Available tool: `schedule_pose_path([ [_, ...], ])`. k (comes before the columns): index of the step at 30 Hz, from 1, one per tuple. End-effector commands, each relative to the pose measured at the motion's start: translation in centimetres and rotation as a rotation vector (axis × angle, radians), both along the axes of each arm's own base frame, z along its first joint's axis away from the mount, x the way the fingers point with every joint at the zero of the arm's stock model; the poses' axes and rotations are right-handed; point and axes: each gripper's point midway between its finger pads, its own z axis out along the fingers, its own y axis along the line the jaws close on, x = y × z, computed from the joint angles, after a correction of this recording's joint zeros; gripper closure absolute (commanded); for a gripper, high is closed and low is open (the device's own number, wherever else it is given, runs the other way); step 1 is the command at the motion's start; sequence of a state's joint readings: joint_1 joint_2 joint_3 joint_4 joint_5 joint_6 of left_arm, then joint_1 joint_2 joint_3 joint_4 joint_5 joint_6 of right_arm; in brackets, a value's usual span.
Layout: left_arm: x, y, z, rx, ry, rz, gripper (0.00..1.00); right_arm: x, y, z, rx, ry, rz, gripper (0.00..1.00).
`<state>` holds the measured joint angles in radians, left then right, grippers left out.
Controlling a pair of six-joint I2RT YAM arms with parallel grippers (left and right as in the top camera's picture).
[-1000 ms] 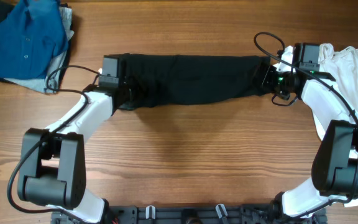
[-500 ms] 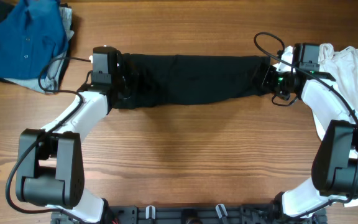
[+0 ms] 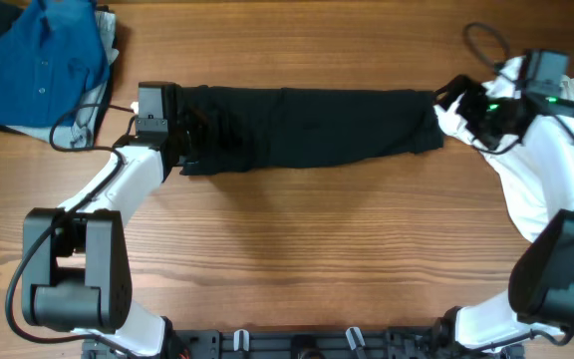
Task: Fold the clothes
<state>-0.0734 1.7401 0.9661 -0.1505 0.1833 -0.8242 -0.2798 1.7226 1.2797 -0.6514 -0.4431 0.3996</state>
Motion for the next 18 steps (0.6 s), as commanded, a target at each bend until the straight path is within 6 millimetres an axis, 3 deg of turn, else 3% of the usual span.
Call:
schedule_pose_path([
  [1,0.1,-0.3,0.6,-0.02,-0.014,-0.02,0.96,-0.5,0.5,1.9,0.215,-0.006,-0.048,0.0],
  [6,0.0,-0.3,0.6,-0.022,-0.01,-0.022,0.96,-0.7,-0.3,2.3,0.298,-0.002,-0.099,0.0],
  [9,0.0,-0.3,0.6,-0.022,-0.01,-0.022,0.96,-0.6,0.3,1.8,0.346,0.012,-0.085,0.0],
  [18,-0.4,-0.3,0.3,-0.02,0.012,-0.022,0.96,-1.2,1.6,-4.0,0.501,0.197,-0.103,0.0],
])
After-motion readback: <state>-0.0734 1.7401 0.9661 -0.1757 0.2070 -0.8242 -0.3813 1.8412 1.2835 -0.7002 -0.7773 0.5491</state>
